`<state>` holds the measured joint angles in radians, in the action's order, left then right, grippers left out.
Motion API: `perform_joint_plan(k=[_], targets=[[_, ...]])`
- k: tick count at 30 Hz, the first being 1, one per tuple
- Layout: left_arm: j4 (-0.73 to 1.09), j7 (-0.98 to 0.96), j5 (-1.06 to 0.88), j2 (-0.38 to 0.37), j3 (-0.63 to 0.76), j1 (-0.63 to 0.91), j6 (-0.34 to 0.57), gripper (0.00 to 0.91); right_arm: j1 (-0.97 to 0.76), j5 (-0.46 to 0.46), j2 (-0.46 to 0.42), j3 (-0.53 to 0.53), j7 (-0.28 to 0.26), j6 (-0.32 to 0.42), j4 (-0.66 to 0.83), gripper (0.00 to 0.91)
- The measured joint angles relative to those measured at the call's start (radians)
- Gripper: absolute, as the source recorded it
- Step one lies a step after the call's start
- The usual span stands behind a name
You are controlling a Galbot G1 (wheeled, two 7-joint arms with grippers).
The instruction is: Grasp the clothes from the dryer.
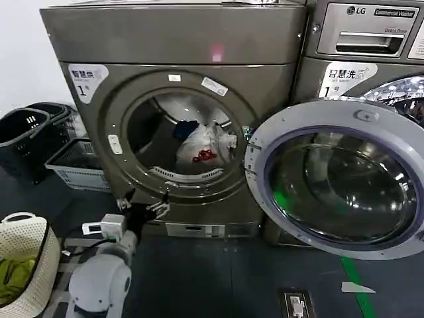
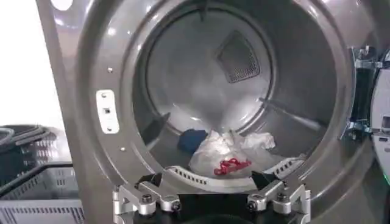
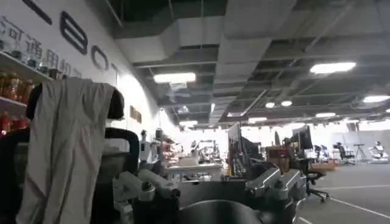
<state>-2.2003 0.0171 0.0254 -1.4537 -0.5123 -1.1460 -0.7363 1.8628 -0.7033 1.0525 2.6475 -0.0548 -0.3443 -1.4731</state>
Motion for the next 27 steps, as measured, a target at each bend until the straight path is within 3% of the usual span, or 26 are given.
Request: perform_joint_plan(k=[27], targets=[[0.008, 0.003, -0.003, 0.000, 0.006, 0.006, 0.000, 0.907, -0.008, -0.001, 0.003, -0.007, 0.007, 0.006, 0.000, 0.907]])
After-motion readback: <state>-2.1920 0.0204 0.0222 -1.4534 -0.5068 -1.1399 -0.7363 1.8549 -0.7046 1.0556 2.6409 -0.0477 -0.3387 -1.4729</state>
